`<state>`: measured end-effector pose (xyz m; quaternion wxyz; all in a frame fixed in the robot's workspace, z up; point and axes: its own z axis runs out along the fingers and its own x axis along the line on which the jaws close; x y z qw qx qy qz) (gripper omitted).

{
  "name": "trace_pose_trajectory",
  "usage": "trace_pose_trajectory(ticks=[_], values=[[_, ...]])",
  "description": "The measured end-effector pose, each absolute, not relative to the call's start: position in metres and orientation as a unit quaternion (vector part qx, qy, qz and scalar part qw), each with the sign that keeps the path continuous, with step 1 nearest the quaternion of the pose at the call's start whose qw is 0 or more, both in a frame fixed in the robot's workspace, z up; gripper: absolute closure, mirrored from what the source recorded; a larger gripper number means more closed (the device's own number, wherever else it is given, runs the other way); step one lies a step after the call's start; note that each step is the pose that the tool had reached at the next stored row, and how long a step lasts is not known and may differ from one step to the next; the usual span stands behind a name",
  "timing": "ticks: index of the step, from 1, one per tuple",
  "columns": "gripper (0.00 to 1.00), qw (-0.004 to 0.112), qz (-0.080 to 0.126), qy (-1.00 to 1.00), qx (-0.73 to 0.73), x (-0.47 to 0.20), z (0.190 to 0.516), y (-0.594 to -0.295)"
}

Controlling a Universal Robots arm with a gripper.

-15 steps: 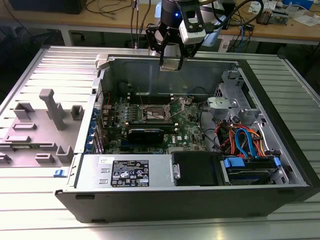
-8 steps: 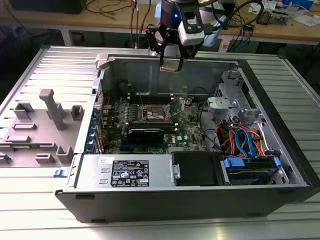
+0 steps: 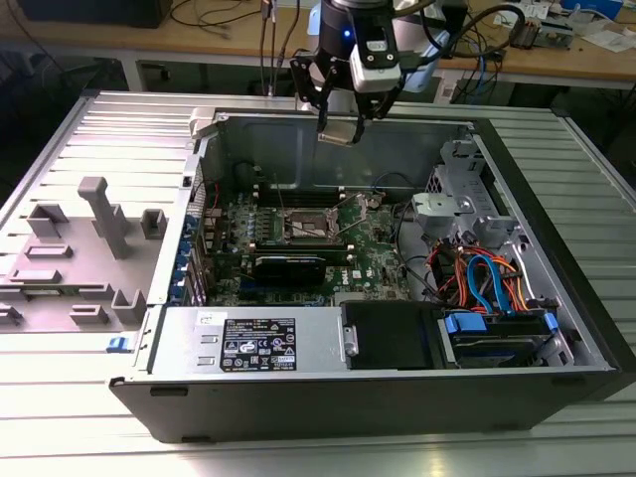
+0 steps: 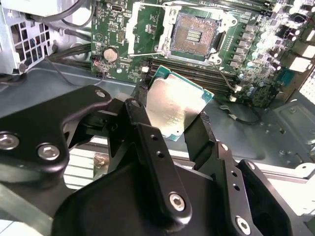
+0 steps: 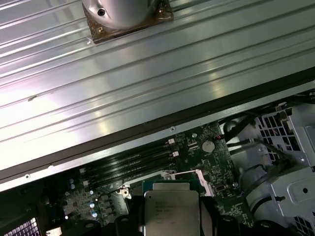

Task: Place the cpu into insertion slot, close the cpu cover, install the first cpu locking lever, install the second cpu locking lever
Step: 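Place the cpu into insertion slot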

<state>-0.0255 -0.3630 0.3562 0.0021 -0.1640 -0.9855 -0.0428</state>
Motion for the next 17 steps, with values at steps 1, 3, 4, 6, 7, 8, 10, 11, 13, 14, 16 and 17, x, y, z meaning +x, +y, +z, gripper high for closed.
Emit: trace_pose_trajectory(ticks=[1, 3, 4, 6, 7, 8, 10, 11, 13, 14, 16, 17], values=[[0.46, 0.002, -0.043, -0.985, -0.168, -0.0255, 0.356, -0.363], [0.46, 0.002, -0.043, -0.983, -0.176, -0.0255, 0.3555, -0.363], [0.46, 0.001, -0.043, -0.983, -0.179, -0.0255, 0.3554, -0.363], [0.46, 0.001, -0.043, -0.982, -0.186, -0.0255, 0.3551, -0.363], [0.46, 0.001, -0.043, -0.98, -0.192, -0.0255, 0.3549, -0.363], [0.46, 0.001, -0.043, -0.98, -0.193, -0.0255, 0.3549, -0.363], [0.46, 0.001, -0.043, -0.98, -0.194, -0.0255, 0.3548, -0.363], [0.46, 0.001, -0.043, -0.98, -0.194, -0.0255, 0.3549, -0.363], [0.46, 0.001, -0.043, -0.98, -0.194, -0.0255, 0.3549, -0.363], [0.46, 0.001, -0.043, -0.98, -0.194, -0.0255, 0.3549, -0.363], [0.46, 0.001, -0.043, -0.98, -0.194, -0.0255, 0.3549, -0.363], [0.46, 0.001, -0.043, -0.98, -0.194, -0.0255, 0.3549, -0.363]])
